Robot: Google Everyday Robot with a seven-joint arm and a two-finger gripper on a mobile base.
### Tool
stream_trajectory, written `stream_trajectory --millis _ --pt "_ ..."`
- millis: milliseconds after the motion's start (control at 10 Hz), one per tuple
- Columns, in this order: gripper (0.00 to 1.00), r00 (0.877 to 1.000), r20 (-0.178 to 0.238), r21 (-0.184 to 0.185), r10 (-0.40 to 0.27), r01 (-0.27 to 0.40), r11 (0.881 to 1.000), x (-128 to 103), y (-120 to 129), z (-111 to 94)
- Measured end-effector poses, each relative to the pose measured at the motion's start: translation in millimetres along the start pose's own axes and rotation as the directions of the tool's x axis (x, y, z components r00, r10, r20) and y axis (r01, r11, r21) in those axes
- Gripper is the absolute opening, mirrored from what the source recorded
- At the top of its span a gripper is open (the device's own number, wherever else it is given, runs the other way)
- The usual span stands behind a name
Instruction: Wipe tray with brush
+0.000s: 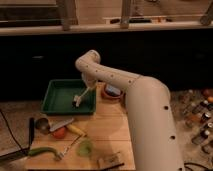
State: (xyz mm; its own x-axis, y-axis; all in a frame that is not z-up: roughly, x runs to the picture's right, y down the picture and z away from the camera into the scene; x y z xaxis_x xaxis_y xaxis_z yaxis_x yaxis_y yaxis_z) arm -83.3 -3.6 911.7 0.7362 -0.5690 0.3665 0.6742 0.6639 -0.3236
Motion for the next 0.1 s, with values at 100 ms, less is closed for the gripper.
stream_trajectory --millis 100 --pt "0.0 1.0 0.0 0.0 0.0 0.0 1.0 0.0 0.0 0.0"
